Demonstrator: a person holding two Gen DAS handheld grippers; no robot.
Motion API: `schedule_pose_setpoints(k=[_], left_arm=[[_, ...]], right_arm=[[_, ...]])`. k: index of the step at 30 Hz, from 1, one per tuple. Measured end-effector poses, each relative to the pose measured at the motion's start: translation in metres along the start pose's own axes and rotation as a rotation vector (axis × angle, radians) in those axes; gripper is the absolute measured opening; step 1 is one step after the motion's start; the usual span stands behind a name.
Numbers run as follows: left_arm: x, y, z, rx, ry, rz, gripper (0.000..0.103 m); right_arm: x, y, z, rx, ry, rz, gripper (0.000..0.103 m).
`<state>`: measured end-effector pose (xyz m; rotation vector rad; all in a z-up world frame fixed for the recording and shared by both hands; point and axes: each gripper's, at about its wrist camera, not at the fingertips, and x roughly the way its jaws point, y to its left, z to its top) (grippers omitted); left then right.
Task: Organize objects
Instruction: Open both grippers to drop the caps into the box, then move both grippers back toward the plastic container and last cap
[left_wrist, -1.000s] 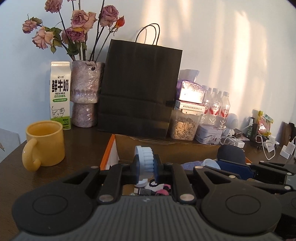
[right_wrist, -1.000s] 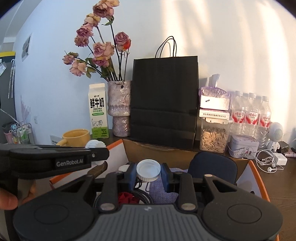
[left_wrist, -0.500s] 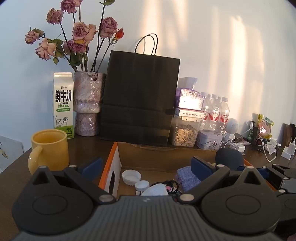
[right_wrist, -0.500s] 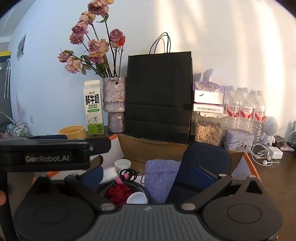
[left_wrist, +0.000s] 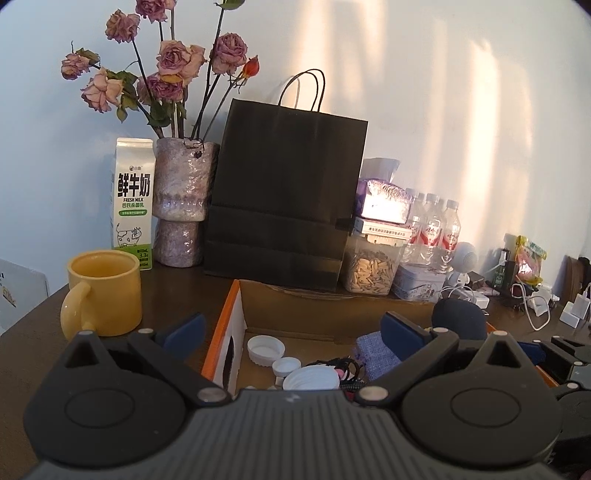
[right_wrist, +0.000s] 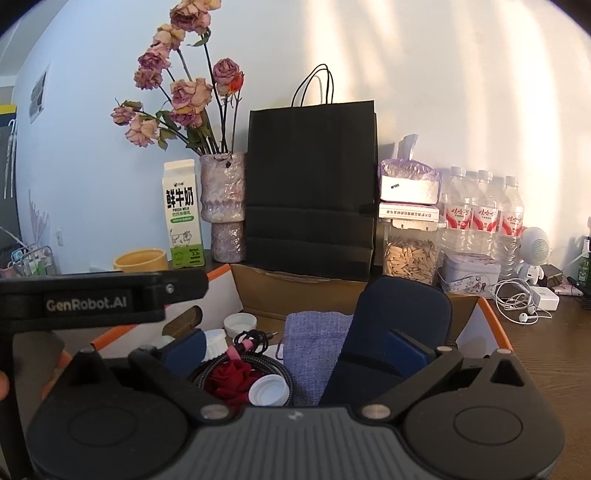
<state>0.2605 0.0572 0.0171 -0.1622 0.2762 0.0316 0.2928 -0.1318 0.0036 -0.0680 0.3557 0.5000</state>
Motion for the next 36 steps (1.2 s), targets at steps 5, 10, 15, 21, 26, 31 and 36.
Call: schedule_pose_setpoints(k=[5, 10, 15, 21, 26, 31, 36], left_arm=[[-0.013, 0.004, -0.004, -0.006, -0.006, 0.021, 0.103], [-0.037, 0.008, -0.009, -0.011, -0.009, 0.037, 0.103], [-0.062, 0.013, -0.014, 0.01, 0.015, 0.034, 0.103], [-0.079, 0.022, -0.028, 0.04, 0.087, 0.053, 0.103], [-0.089, 0.031, -0.04, 0.027, 0.154, 0.076, 0.103], [-0.096, 0.026, -0.046, -0.003, 0.215, 0.06, 0.103], [-0.098, 0.002, -0.05, -0.067, 0.276, 0.038, 0.103]], right_arm=[[-0.014, -0.004, -0.004, 0.002, -0.02, -0.007, 0.103], [-0.036, -0.012, -0.01, 0.008, -0.034, -0.02, 0.103], [-0.066, -0.023, -0.021, -0.003, -0.025, -0.039, 0.103], [-0.092, -0.036, -0.042, -0.037, 0.054, -0.055, 0.103], [-0.101, -0.045, -0.063, -0.056, 0.151, -0.053, 0.103], [-0.105, -0.054, -0.079, -0.04, 0.207, -0.073, 0.103], [-0.107, -0.062, -0.08, -0.023, 0.201, -0.092, 0.103]])
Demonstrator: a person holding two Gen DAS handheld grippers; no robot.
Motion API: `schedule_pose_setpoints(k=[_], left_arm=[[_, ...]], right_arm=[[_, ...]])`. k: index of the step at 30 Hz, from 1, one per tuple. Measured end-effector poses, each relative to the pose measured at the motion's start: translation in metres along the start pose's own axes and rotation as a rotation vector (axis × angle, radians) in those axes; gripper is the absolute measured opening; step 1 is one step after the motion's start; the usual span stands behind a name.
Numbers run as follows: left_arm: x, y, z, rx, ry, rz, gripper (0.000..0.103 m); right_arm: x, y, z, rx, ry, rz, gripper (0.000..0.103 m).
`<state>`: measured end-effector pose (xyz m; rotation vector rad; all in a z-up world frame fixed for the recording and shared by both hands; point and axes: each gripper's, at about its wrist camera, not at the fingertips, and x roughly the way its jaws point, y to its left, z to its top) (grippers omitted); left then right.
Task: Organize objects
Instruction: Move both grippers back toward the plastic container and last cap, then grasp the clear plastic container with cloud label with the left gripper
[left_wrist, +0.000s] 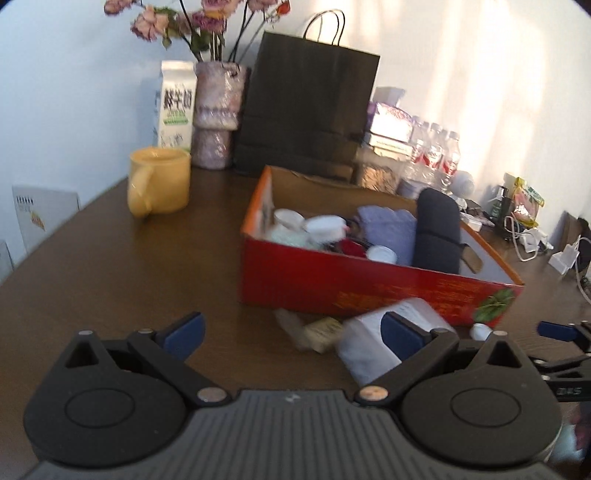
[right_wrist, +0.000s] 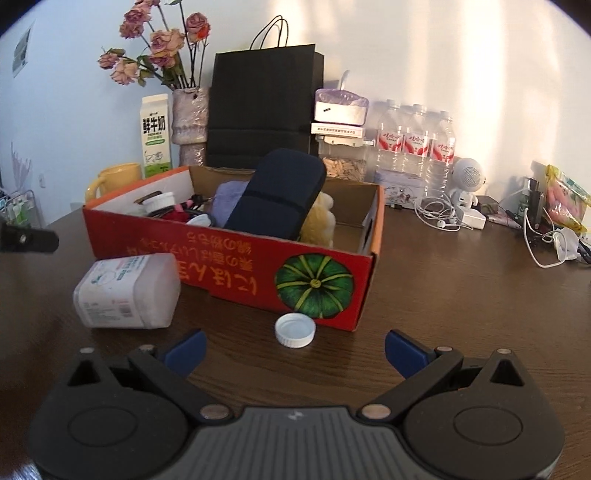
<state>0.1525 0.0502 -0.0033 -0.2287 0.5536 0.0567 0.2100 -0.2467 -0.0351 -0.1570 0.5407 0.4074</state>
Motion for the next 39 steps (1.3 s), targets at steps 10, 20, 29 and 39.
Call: schedule_pose_setpoints(k=[10, 20, 29, 39], left_arm=[[0.015, -0.069, -0.011, -0.042, 0.024, 0.025, 0.103], [0.04, -0.094, -0.014, -0.055, 0.045, 0.13, 0.103], [0.056, -0.107, -0.014, -0.06, 0.065, 0.189, 0.103], [0.081, -0.107, -0.019, -0.108, 0.091, 0.228, 0.103]], right_arm=[[0.003, -0.022, 0.009, 0.065, -0.056, -0.023, 0.103], [0.0, -0.029, 0.005, 0.095, -0.082, -0.001, 0.103], [-0.005, -0.027, 0.002, 0.096, -0.103, 0.023, 0.103], [-0.002, -0.026, -0.001, 0.098, -0.093, 0.022, 0.103]])
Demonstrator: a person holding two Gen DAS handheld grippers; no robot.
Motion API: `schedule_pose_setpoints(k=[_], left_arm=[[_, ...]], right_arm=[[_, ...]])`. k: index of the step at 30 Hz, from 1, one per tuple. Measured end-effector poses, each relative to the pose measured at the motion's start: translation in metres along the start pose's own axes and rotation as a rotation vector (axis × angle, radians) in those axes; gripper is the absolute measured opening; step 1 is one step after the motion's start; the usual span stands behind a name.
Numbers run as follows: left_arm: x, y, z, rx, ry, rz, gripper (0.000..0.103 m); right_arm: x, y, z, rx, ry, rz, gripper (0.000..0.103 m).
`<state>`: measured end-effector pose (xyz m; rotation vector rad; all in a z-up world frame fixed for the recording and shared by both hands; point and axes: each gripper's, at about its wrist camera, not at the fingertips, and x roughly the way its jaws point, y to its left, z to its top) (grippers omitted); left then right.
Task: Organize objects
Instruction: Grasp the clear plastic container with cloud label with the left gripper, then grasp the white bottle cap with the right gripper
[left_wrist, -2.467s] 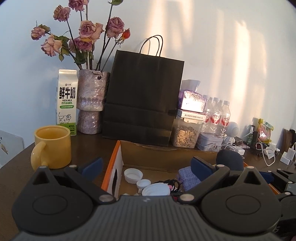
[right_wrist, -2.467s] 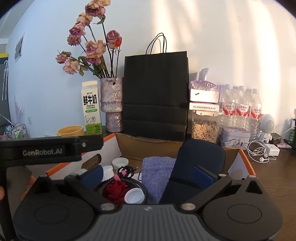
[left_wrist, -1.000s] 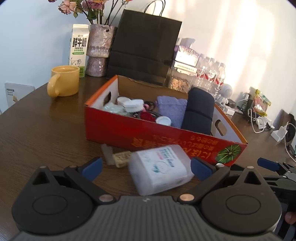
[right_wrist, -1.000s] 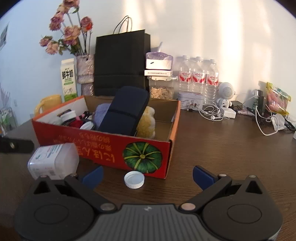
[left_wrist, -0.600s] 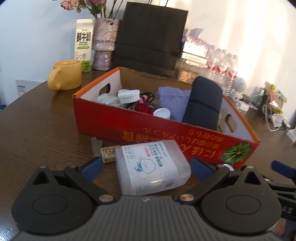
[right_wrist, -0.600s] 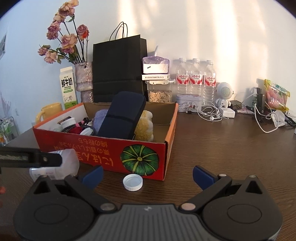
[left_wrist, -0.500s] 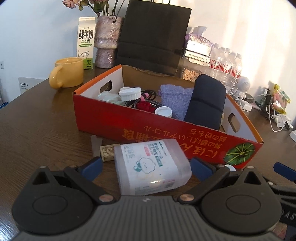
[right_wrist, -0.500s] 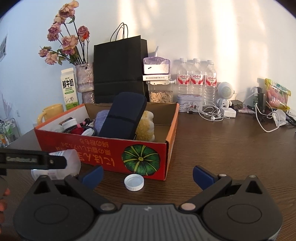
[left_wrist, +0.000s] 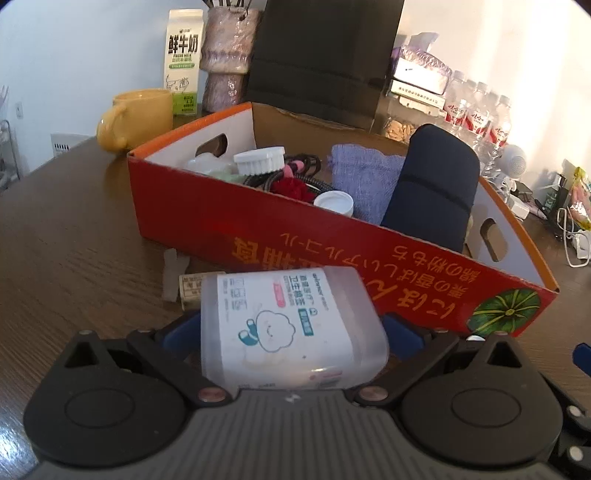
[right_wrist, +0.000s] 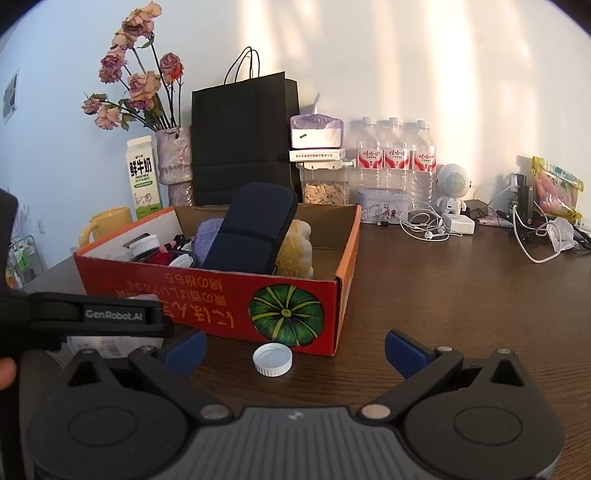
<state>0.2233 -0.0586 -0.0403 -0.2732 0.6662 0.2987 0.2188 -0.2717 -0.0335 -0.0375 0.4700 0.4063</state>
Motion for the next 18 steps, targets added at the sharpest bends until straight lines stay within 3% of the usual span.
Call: schedule_pose_setpoints(k=[4, 8, 18], left_arm=[[0.001, 0.0, 0.0, -0.007, -0.014, -0.013, 0.102], [-0.002, 0.002, -0.001, 0.034, -0.031, -0.085, 0.084], [-0.024, 0.028, -0.001, 0.069, -0.089, -0.191, 0.083]], right_arm=[[0.002, 0.002, -0.002, -0.012, 0.006, -0.004, 0.103], [0.006, 0.003, -0.004, -0.026, 0.022, -0.017, 0.103], [0.015, 0.003, -0.004, -0.023, 0.064, -0.006, 0.103]])
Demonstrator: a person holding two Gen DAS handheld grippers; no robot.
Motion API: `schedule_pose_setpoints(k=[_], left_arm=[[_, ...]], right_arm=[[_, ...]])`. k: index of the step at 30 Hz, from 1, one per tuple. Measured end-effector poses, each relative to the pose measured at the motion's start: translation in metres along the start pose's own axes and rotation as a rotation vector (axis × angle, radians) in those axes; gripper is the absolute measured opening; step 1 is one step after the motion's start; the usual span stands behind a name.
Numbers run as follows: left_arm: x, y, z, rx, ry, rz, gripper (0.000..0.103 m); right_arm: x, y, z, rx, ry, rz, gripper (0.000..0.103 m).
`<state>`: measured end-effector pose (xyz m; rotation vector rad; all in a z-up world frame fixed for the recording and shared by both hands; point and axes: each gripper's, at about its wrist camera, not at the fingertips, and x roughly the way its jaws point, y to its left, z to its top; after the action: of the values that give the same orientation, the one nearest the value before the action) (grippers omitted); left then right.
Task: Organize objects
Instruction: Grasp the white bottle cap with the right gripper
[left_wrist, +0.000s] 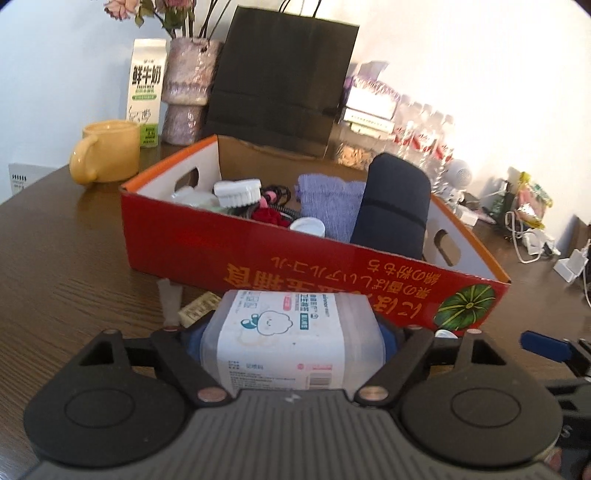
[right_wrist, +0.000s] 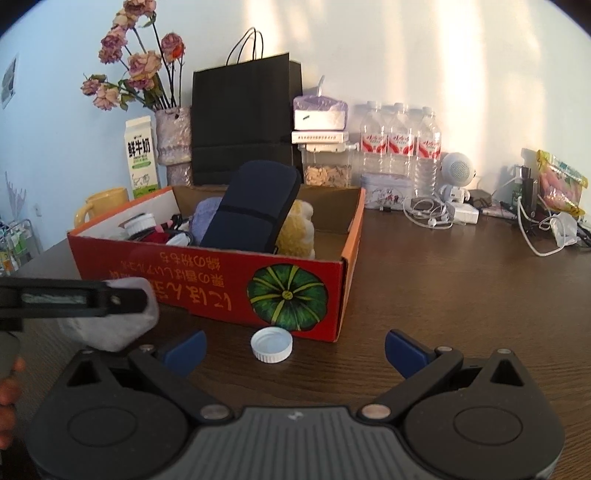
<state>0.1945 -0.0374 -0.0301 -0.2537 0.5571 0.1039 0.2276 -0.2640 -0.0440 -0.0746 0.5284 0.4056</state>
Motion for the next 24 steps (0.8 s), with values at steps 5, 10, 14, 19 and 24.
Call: schedule_pose_setpoints(k=[5, 10, 14, 19, 24], left_arm=[[-0.017, 0.012, 0.0, 0.011, -0.039, -0.031, 0.083], [-0.03, 0.027, 0.002, 0.01, -0.071, -0.043, 0.083], [-0.039, 0.042, 0.002, 0.008, -0.087, -0.048, 0.083], [-0.048, 0.056, 0.005, 0.01, -0.106, -0.052, 0.083], [-0.055, 0.064, 0.006, 0.011, -0.126, -0.061, 0.083]], right_arm=[[0.011, 0.003, 0.001, -0.008, 0.059, -0.001, 0.103], [0.021, 0.006, 0.0, -0.007, 0.118, -0.012, 0.103], [0.031, 0.007, 0.001, 0.001, 0.164, -0.022, 0.101], [0.036, 0.015, 0.005, 0.001, 0.159, -0.032, 0.095], [0.037, 0.022, 0.007, 0.002, 0.133, -0.031, 0.073]])
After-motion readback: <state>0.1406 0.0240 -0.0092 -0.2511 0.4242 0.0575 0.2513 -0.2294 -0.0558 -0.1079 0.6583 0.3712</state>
